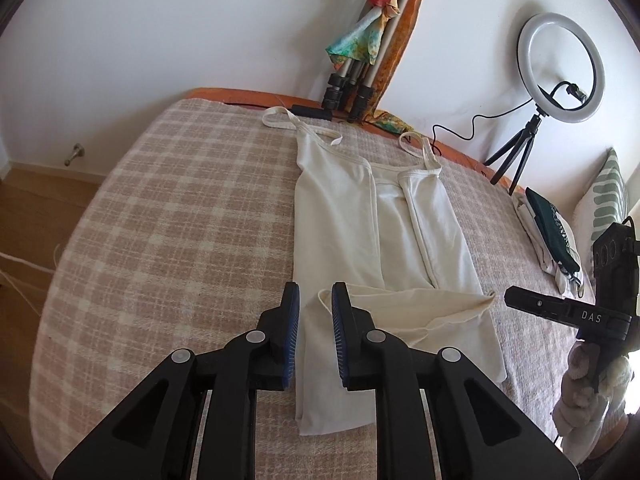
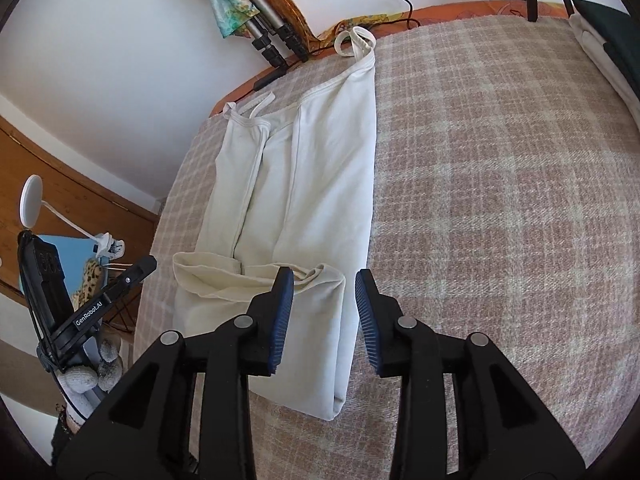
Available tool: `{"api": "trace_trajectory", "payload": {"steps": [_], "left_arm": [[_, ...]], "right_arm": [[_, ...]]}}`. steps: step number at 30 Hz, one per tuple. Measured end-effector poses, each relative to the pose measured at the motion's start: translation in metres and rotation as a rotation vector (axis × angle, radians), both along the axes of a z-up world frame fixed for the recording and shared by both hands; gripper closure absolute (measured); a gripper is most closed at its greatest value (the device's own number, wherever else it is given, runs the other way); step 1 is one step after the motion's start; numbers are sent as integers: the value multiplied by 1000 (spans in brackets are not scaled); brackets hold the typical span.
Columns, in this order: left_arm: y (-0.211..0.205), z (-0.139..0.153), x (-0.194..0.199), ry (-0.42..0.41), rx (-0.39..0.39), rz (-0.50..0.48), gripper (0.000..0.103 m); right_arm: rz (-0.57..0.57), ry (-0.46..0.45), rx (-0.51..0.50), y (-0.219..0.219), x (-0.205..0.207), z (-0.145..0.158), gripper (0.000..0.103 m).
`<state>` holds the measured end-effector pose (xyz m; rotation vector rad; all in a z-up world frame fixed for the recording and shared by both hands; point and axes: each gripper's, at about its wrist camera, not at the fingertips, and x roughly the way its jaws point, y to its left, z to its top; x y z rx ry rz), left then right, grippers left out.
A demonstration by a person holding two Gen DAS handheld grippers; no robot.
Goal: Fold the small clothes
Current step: 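Lift the hem and fold it toward the straps with both grippers, then open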
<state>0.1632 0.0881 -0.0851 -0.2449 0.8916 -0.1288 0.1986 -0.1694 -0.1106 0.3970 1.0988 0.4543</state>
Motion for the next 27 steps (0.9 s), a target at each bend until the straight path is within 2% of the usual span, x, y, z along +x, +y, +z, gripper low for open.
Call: {"api": "trace_trajectory", "payload": {"steps": [3,5,8,10,14,19,21,26,27], "left_arm": [[-7,-2,-13,-6,-5,-75,89],[-18,-9,-16,20,5,-147,89],[-38,-23,-16,50,55,-229,88],[-46,-30,-11,71,59,-256,88],[-52,-36,7,60,86,-229,88],[-48,-42,28,38,164,-163,89],[-44,-43,34,35,194,-140,88],[-23,-39,39,33,209,-78,88],[-18,-37,40,34,204,-68,88]], "right_arm": [[87,-52,15,11,-12,10,69],[157,-73,20,24,-20,10,69],[216,-61,10,42,-25,1,69],[226,-47,6,49,-24,-7,69],[196,-26,4,52,-13,-18,69],[94,-26,-107,43,3,-26,69],[68,-24,-122,37,7,-26,76],[27,-52,-310,38,8,-21,76],[22,-46,-315,36,8,-20,76]]}}
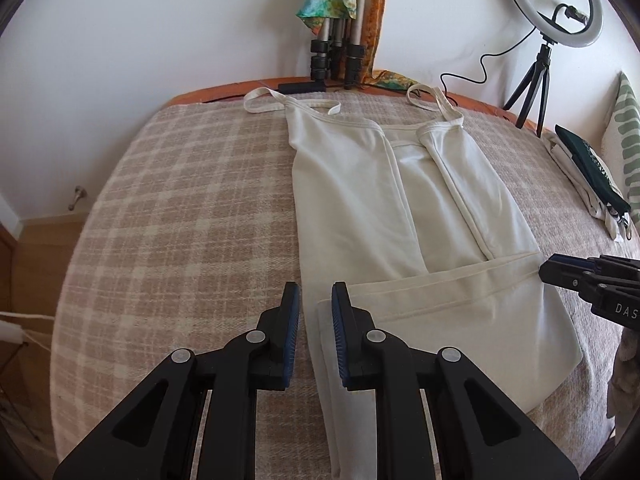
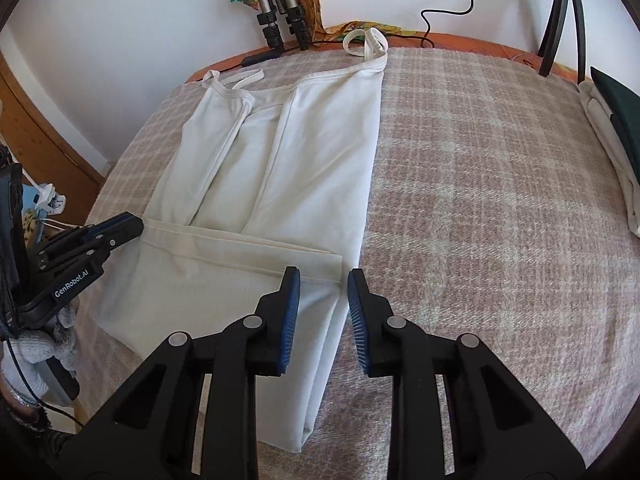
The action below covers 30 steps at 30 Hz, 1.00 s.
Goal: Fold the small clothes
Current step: 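Lift the hem and fold it toward the straps with both grippers, then open, then grasp the strap end of the camisole with both grippers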
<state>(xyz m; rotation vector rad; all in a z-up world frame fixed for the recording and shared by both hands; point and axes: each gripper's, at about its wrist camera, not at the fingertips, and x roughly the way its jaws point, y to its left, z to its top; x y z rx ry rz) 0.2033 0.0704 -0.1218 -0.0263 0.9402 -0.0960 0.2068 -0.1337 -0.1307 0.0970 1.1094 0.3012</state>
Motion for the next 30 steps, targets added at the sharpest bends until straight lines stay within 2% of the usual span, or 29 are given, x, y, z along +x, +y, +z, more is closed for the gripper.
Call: {"api": "trace_trajectory", "payload": {"steps": [2,5,7,9,12,13,16,20,25,28,30], "left_arm": [[14,7,2,2,-41,17,88],[33,24,1,-19,-99,27,88],[45,37,1,-46,-123,37,77],[54,50,5,-66,-149,43,70],[58,65,23,-60,-201,39,66],[58,67,31,-54,-224,31,61],[55,66,55,-47,-304,11,58],[46,42,90,-14,-359,26,58],[29,14,122,21,-331,13,58],[20,2,140,30,-310,4,58],[17,-6,150,35,-313,10,58]], "right_arm": [[-12,13,26,-8,0,6,76],[-5,-18,47,-20,-3,31,75],[3,-46,78,-29,0,52,66],[19,-77,115,-39,6,69,49],[3,-90,119,-45,28,82,49],[5,-76,141,-45,38,83,49],[-40,-55,208,-55,69,70,49],[-84,-41,318,-57,101,37,49],[-87,-18,375,-45,129,-2,49],[-86,-2,391,-38,146,-17,49],[-91,-21,410,-35,156,-19,50]]}}
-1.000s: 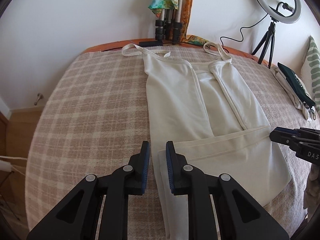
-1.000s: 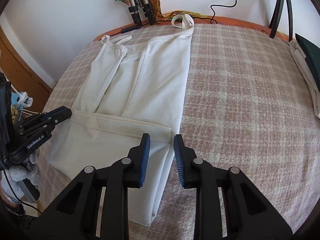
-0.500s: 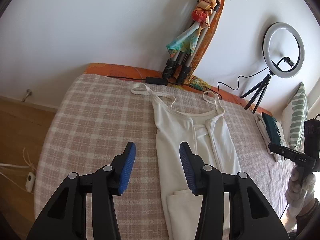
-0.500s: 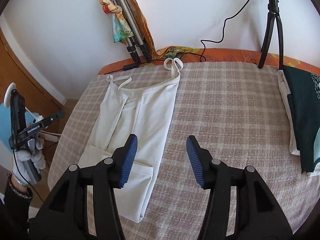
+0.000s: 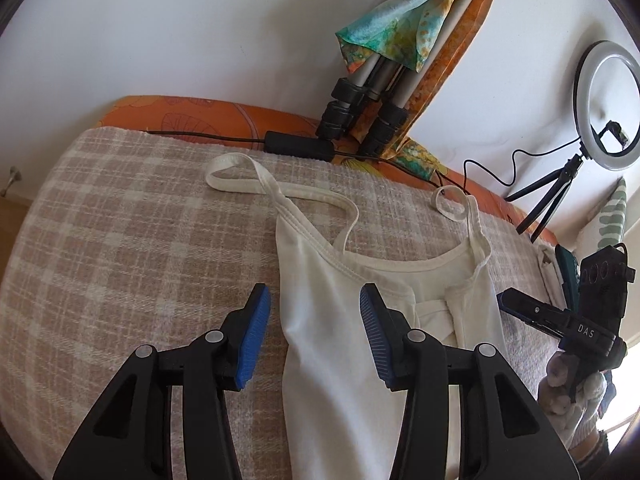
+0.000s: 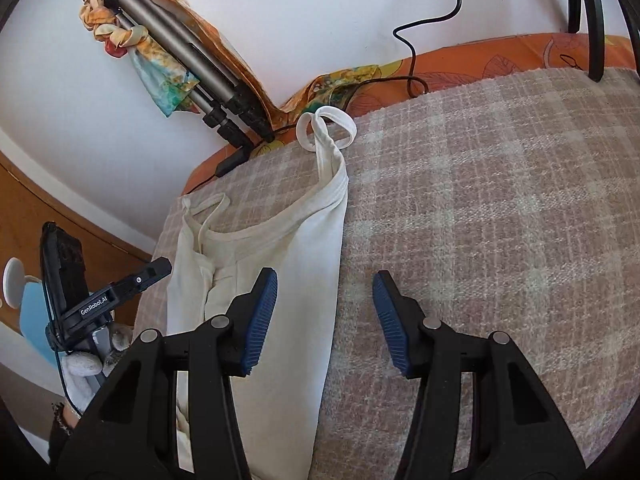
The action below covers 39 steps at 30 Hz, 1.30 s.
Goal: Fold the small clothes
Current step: 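Grasp the strap end of the camisole with both grippers, then fold the strap end down over the folded hem with both grippers, then open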
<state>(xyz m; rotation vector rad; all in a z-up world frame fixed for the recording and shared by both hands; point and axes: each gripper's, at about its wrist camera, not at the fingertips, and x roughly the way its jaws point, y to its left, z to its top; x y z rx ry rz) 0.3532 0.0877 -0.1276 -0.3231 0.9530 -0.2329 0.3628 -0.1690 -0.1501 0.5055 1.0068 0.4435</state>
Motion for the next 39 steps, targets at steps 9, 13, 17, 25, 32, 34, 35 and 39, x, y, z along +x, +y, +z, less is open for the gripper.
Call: {"api": "trace_trajectory", "payload": {"steps": [9,13,17,25,32,34,35,39], "left_arm": [[-11,-10,20,-27,25,1,68],[-9,-12,25,-22,8,11,96],[-7,-8,20,-45,-9,15,100],[-4,26,-7,-119,-36,17,100],[-2,60,-52,-170,-43,23,100],[-3,69,-69,-185,-26,17,100],[-2,72,-77,-191,-21,18,100],[-1,77,-105,-197,-22,23,100]], "right_arm": [[26,-3,16,19,31,-4,58],[47,11,-10,30,38,-8,84],[53,1,-21,35,38,-5,95],[76,-84,-10,35,18,34,96],[92,-139,-8,32,-22,77,96],[99,-156,-16,31,-38,89,96],[103,-160,-17,31,-46,92,96],[113,-155,-34,31,-83,99,96]]}}
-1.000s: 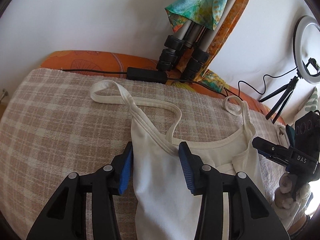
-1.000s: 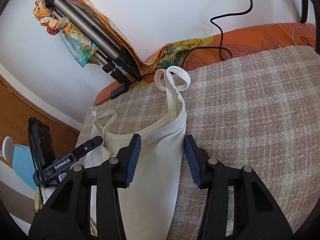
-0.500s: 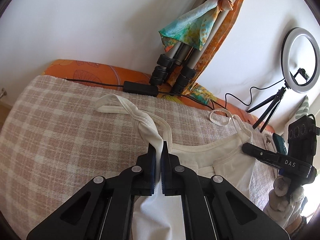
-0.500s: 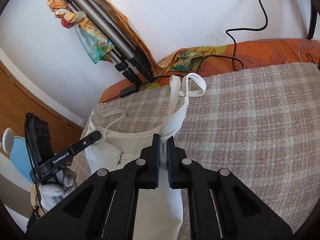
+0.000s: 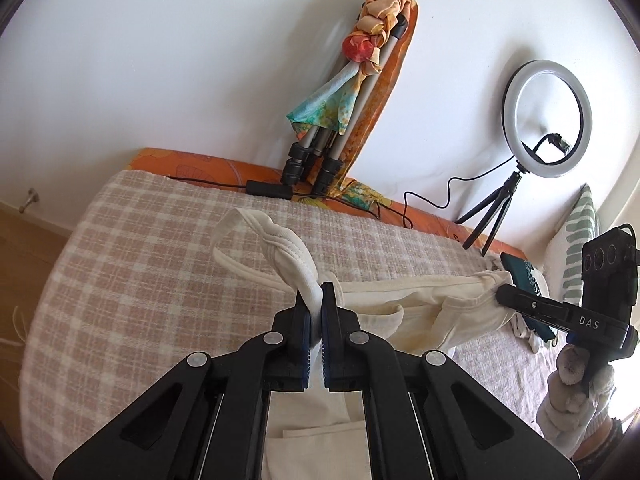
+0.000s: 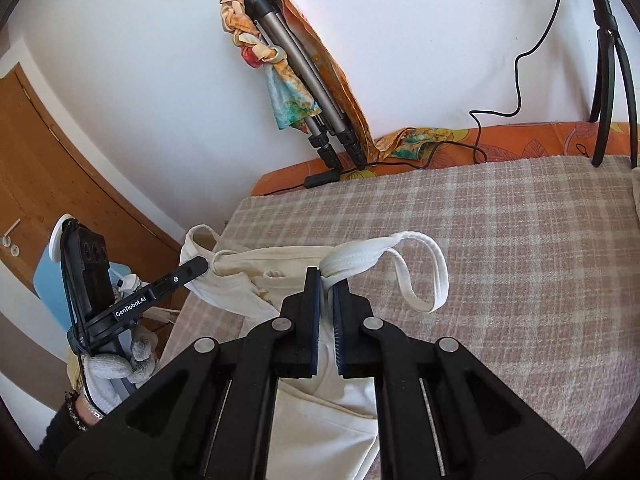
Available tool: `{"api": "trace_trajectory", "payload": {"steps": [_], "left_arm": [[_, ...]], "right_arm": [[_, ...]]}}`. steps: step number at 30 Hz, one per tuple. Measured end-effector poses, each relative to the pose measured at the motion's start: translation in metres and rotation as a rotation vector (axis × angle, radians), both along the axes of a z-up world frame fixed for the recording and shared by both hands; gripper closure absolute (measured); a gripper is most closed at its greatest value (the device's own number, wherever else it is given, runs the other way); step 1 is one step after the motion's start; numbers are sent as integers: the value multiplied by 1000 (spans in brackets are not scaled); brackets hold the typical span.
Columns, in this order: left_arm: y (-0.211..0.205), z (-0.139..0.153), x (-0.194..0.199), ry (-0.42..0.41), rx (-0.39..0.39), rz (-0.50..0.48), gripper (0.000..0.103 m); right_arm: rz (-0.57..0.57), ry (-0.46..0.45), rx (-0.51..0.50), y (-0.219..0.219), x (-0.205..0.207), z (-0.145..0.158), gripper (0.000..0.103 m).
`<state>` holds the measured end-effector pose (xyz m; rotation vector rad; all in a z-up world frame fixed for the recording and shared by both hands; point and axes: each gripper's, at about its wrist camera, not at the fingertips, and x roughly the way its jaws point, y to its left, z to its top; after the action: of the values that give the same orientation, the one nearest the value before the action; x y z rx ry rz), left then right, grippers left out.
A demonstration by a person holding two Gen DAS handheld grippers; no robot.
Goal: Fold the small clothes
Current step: 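Fold the strap end down over the folded hem with both grippers, then open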
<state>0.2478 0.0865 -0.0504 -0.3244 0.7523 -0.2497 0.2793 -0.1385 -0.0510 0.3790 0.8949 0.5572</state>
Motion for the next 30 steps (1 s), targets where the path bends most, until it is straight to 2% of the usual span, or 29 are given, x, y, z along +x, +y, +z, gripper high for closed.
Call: {"api": "trace_trajectory", "payload": {"steps": [5,14,20,23,27,30], "left_arm": [[-3,-5,-42,-3,22,-4,100],[-9,-45,-99,91,77,-16,100],[-3,-59,-120,168,131,-21,91],[9,-55,-134,184,137,-16,91],[9,-32,-146,115,155,-22,91],[-8,-13,-135,68,171,-59,91]], "right_arm": [[16,24,-27,2,-45,-7,96],[30,48,-134,9,-107,-37,96],[66,116,-152,4,-134,-50,94],[93,139,-194,2,-148,-44,90],[107,38,-205,1,-160,-14,90],[107,12,-179,10,-144,-5,90]]}}
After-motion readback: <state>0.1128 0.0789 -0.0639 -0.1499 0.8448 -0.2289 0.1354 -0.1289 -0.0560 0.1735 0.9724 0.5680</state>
